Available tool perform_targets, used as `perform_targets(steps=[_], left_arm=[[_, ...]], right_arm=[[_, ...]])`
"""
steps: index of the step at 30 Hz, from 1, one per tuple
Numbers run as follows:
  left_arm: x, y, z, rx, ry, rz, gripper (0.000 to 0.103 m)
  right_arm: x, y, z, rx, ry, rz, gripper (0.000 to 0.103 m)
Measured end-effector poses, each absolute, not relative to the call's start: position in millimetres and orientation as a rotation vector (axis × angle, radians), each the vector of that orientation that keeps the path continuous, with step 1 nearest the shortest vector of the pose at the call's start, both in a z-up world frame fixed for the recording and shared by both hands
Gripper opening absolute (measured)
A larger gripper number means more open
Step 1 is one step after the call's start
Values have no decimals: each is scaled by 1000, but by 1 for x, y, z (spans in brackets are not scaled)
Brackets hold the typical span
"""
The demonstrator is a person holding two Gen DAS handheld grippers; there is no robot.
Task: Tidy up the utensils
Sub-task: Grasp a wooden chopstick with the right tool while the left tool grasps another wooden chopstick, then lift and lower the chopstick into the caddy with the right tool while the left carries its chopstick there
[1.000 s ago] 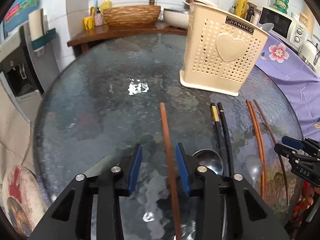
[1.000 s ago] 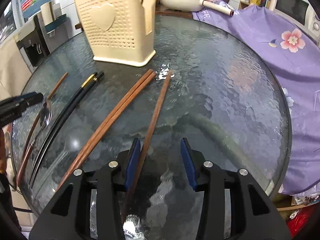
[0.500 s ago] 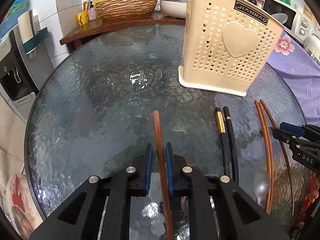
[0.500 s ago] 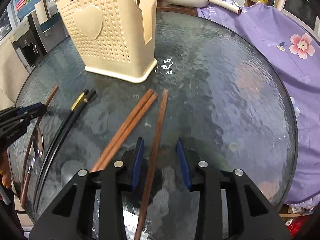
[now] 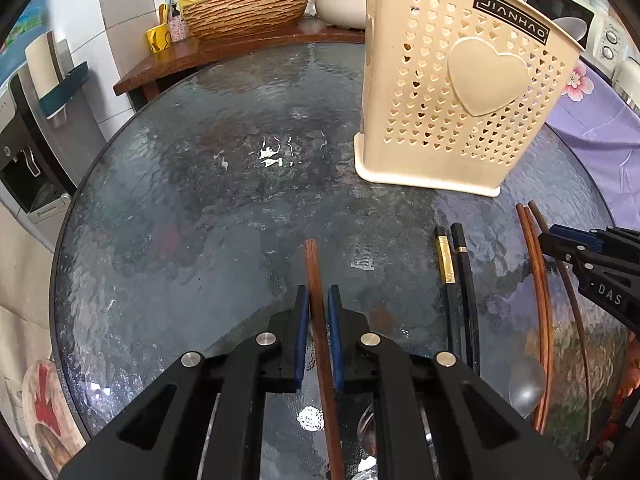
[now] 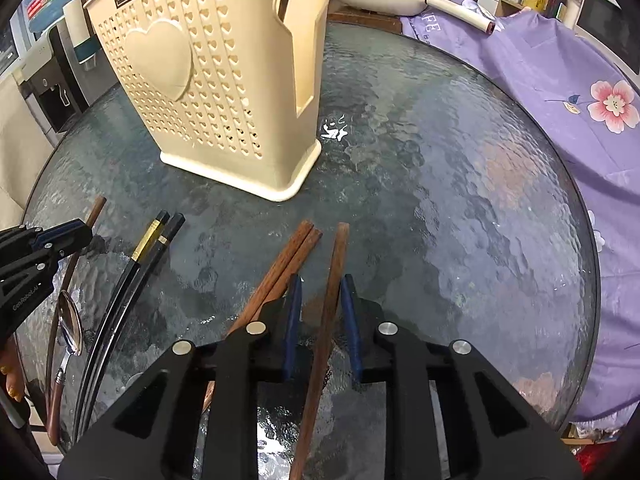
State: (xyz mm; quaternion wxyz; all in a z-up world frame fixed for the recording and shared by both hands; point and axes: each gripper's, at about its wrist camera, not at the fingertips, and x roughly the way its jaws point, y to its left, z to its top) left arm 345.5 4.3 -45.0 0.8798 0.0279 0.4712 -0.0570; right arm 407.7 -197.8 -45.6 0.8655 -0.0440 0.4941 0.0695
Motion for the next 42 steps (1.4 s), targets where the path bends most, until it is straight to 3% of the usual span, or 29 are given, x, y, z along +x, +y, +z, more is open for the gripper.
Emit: perform_targets(steps=[5,20,37,42], left_arm=[[340,-3,-47,73,956,-96,8],[339,-6,-41,52,936,-92,7],[283,22,76,-76,606,-165,7],[265,21,88,-73,558,-192,7]], right_arm=[[391,-188,-46,-107,1000,143,9],[382,-203,-29,2,891,220,8],[321,-240,67,99,607,393,8],[297,-247,87,100,570,445,7]])
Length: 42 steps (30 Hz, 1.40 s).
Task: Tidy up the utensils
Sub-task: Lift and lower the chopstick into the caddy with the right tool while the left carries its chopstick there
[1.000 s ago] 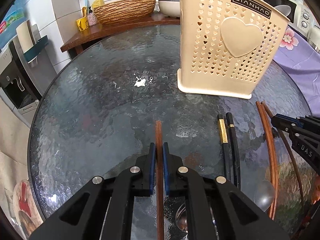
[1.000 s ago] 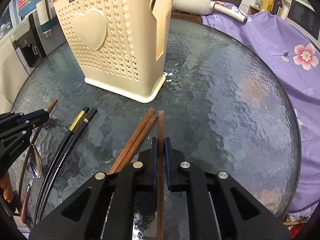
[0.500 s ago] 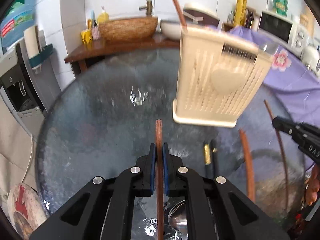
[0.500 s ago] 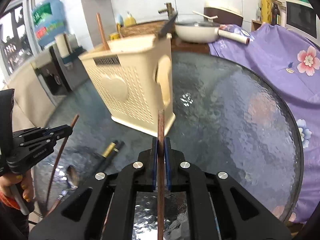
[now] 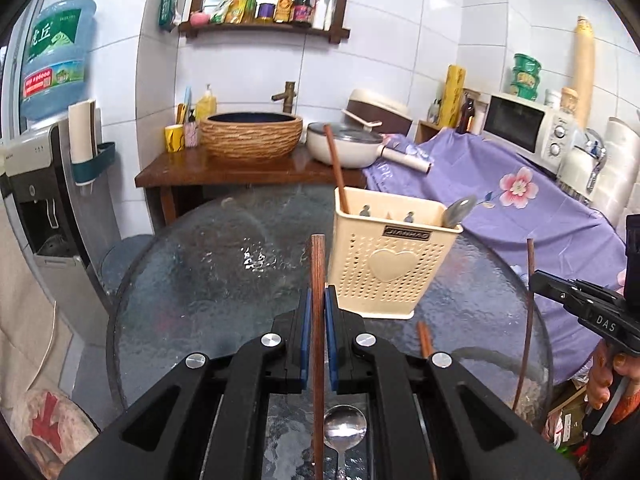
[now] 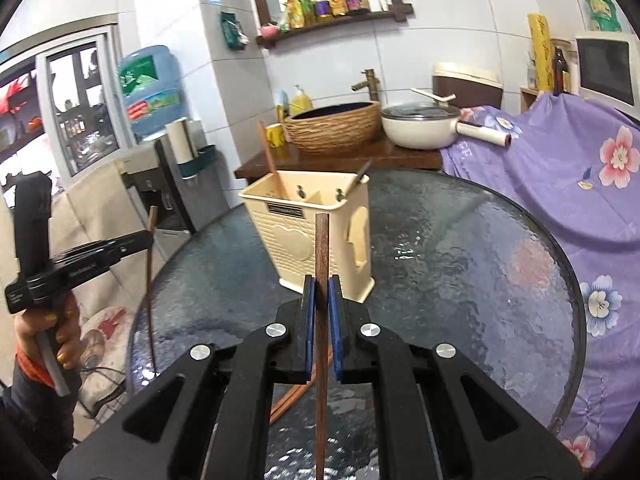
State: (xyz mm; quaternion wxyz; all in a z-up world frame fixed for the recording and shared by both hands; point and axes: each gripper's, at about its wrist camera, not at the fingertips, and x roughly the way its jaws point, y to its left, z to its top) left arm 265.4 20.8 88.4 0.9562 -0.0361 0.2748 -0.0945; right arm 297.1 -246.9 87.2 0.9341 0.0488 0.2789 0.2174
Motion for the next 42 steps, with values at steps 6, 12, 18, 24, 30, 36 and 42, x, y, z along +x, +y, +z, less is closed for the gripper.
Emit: perform_targets(steps=[6,12,18,24,30,36,42], left_arm=[[246,21,100,-39,484,-218,7],[242,30,109,-75,475,-234,7],[240,32,119,-80,462,-237,7],[246,29,131,-88,457,-256,7],[265,26,149,-120,473,-281,7],[288,17,190,-141,432,-305,7],[312,5,243,-143,357,-316,7]], right_arm=[[271,-249,106,70,533,502,7],[262,-249,120,62,518,520,7],[260,-245,131,45,504,527,7],[267,-237,141,39,508,537,7],[284,-230,155,46,515,542,7],[302,-224,196,73,470,539,7],[329,-219,252,105,403,503,7]])
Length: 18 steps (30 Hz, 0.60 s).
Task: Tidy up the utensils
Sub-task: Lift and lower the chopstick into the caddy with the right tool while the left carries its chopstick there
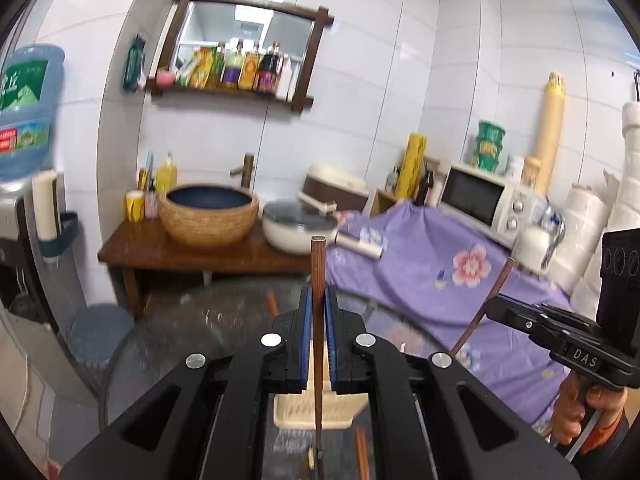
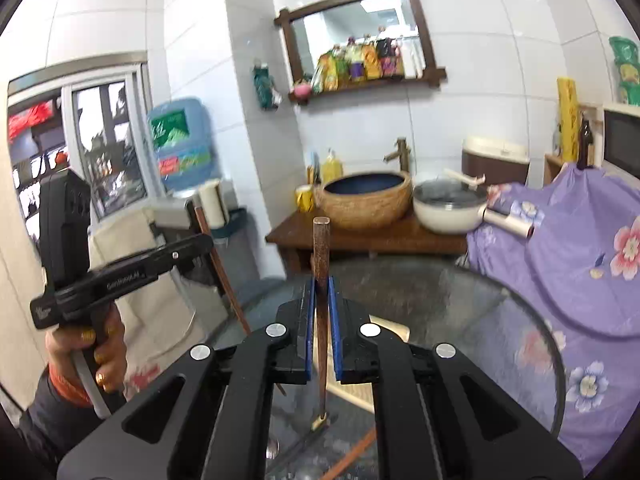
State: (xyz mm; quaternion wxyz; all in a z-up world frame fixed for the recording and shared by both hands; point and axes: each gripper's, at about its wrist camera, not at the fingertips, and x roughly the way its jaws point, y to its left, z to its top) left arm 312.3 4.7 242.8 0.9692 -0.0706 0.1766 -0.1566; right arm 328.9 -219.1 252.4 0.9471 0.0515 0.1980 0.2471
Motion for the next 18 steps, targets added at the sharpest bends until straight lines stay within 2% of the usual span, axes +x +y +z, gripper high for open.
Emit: perform_targets(steps=[4,8,18], left_arm=[[329,-4,264,-127,290,-259,7],[353,-18,267,-110,269,-217,7],[388,-30,207,-120,343,-195,7]], right_arm=[[350,-216,280,104,349,442,8],[373,-211,283,93,334,391,8],[413,-200,212,93,431,354,8]])
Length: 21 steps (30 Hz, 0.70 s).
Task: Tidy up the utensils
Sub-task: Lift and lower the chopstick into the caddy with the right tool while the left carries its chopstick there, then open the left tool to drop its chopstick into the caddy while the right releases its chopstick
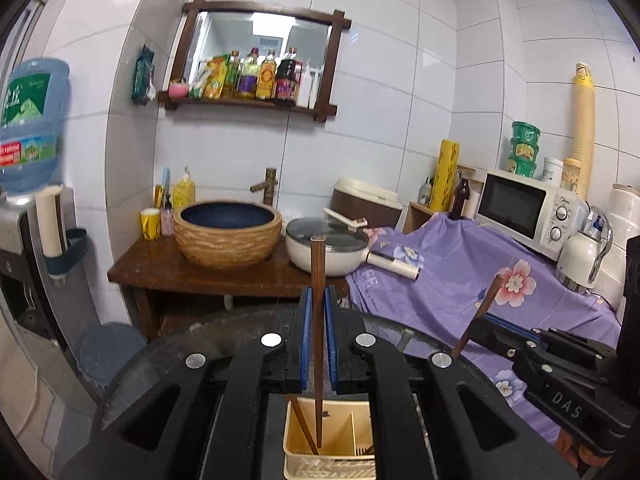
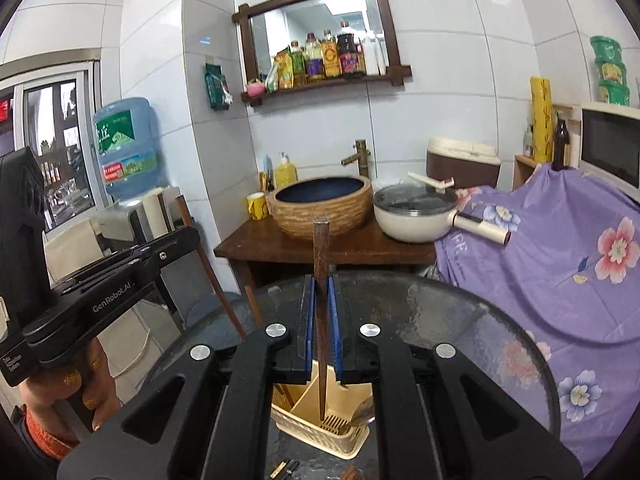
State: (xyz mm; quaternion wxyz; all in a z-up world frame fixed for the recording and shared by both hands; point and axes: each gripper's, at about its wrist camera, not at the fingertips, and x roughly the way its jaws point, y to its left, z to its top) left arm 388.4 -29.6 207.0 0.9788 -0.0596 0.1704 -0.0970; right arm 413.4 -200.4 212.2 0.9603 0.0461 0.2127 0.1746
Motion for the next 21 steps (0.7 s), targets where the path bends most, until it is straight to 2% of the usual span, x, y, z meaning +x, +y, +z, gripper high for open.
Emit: perform_targets(steps=[8,21], left_arm=[[399,-29,158,-110,437,-194,7],[406,-27,128,-111,496,-192,7]], right_arm=[[421,-191,168,65,488,344,8],[423,-192,157,63,493,318,8]])
